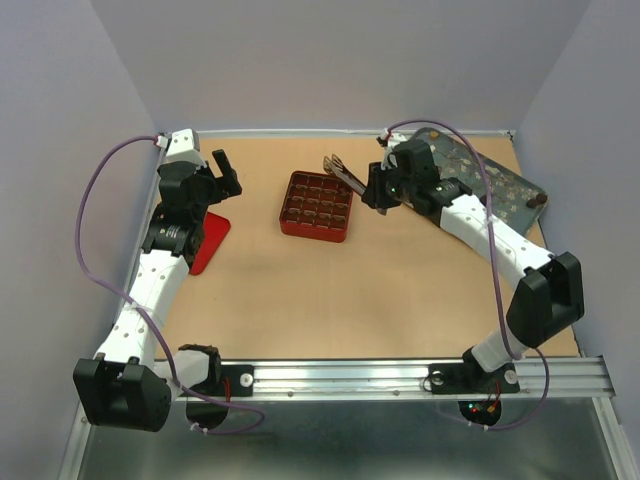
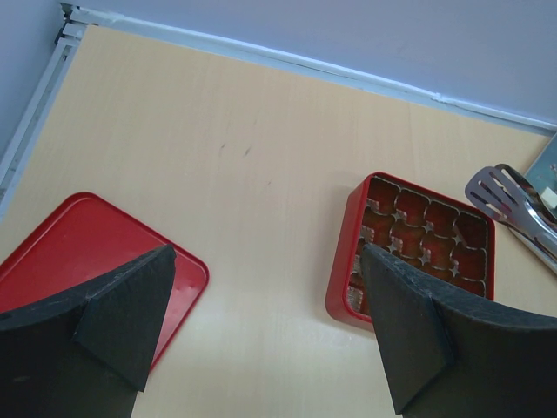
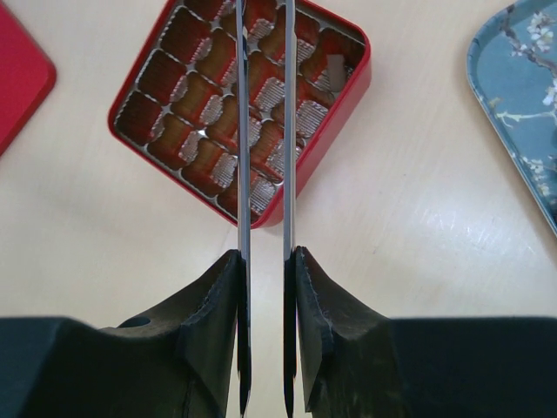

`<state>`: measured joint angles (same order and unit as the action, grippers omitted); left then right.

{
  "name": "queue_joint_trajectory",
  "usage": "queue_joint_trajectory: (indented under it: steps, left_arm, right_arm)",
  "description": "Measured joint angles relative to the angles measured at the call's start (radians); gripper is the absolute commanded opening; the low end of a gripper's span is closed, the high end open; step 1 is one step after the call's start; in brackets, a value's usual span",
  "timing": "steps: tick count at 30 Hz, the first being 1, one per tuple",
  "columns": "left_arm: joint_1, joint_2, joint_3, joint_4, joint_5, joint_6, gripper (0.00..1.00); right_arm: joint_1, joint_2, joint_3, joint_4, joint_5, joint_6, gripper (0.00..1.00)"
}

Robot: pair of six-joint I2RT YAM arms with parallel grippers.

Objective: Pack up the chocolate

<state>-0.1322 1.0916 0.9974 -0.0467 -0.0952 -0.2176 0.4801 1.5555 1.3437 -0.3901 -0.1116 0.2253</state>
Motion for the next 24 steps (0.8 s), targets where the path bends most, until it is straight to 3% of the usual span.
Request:
queue_joint_trajectory:
  steps: [12, 24]
  left_arm:
    - [-0.004, 0.0, 0.0, -0.004, -0.003, 0.0, 0.99]
    - [-0.004, 0.002, 0.014, -0.006, -0.003, 0.0, 0.99]
  right_arm:
    - [0.013, 0.037, 0.0, -0.024, -0.001, 0.004, 0.28]
    - [0.013, 0.057, 0.0, -0.034, 0.005, 0.003, 0.37]
